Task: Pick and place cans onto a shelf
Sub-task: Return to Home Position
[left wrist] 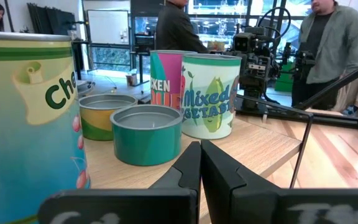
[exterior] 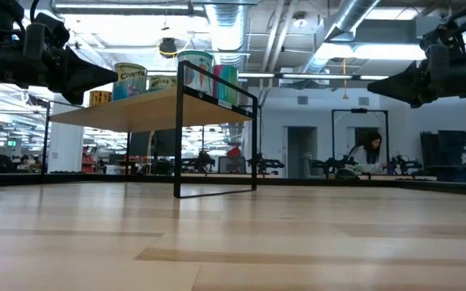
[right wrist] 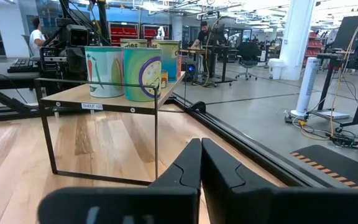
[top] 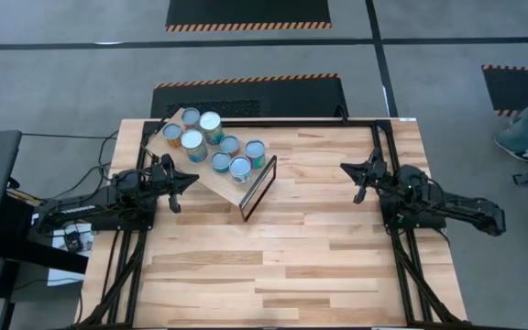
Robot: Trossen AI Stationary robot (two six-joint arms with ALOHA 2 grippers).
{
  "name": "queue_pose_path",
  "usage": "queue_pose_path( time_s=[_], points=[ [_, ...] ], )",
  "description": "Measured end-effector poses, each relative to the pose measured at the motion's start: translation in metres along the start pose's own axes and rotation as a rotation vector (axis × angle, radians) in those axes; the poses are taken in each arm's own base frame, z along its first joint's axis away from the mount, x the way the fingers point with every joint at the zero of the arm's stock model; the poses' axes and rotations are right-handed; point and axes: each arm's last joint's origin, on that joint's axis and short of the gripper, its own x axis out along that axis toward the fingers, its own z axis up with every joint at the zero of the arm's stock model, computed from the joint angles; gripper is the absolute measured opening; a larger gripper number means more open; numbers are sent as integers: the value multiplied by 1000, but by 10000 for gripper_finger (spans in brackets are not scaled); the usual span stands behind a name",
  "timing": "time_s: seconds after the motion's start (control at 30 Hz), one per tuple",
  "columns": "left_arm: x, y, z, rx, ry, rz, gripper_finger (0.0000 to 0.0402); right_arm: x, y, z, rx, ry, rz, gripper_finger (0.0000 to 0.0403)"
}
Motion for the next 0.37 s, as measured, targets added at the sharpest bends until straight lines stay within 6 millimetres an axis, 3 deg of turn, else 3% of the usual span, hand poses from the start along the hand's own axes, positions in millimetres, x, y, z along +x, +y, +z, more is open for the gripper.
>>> queue_pose_path(
  time_s=[0.37],
  points=[
    [0,0,0,0,0,0,0,0,0,0,0,0,0,28]
  ],
)
